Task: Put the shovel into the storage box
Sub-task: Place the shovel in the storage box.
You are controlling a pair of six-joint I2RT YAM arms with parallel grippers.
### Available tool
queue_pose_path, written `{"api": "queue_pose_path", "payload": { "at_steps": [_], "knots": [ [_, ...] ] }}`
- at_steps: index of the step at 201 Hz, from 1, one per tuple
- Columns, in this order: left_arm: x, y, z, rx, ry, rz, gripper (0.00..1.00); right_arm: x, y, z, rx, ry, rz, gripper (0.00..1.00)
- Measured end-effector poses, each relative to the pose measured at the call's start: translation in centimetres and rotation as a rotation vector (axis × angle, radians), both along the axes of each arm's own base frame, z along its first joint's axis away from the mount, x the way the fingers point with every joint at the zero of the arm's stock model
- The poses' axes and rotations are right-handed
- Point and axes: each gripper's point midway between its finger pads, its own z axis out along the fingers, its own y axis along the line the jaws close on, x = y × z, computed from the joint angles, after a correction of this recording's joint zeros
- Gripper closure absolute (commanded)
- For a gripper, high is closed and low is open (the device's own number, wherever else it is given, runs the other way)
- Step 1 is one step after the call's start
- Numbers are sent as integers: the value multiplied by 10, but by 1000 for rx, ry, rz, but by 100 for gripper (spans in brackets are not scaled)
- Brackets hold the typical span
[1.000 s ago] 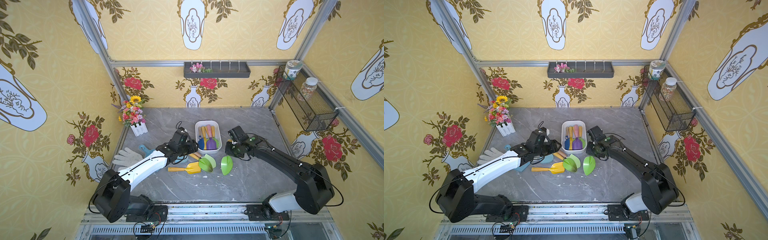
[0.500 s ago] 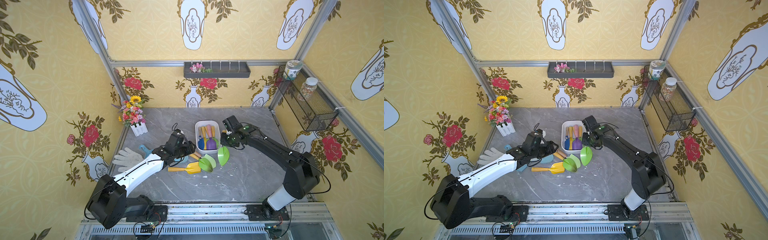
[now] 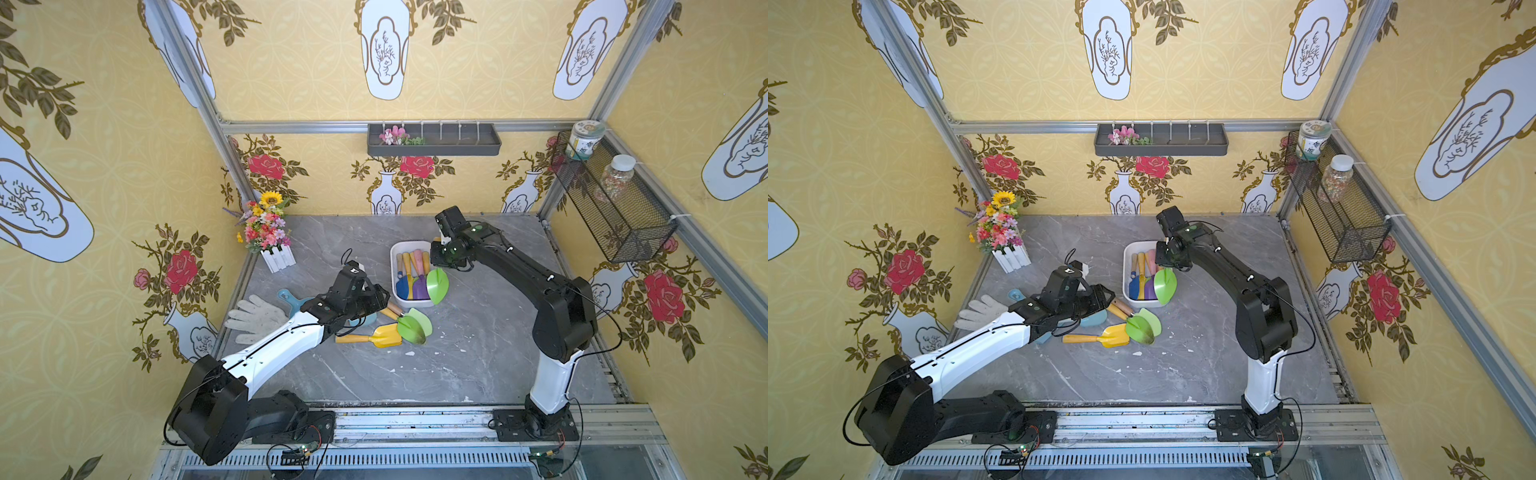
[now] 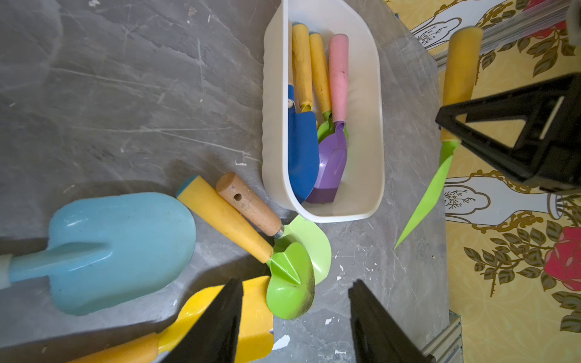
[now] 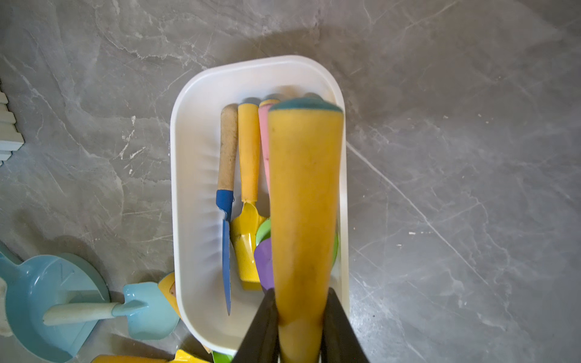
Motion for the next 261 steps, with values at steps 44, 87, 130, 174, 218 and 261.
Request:
{"api": "queue_pose_path", "payload": {
  "at_steps": [44, 87, 130, 174, 218, 261],
  "knots": [
    [-1, 0, 0, -12, 11, 15, 41, 20, 10, -15, -25, 11, 25, 82],
    [-1, 0, 0, -15, 13, 18, 41, 36, 15, -28, -58, 8, 45, 82],
    [-1, 0, -1, -16, 16, 20, 41, 41, 15, -43, -108, 14, 70, 82],
    [-1, 0, -1, -16, 18, 18, 41, 41, 18, -55, -144, 25, 92, 82],
    [-1, 0, -1, -16, 19, 17, 41, 40, 15, -68, -174, 47, 99, 81],
    [-1, 0, -1, -20, 21, 21, 41, 43, 13, -72, -185, 51, 95, 74]
  ]
}}
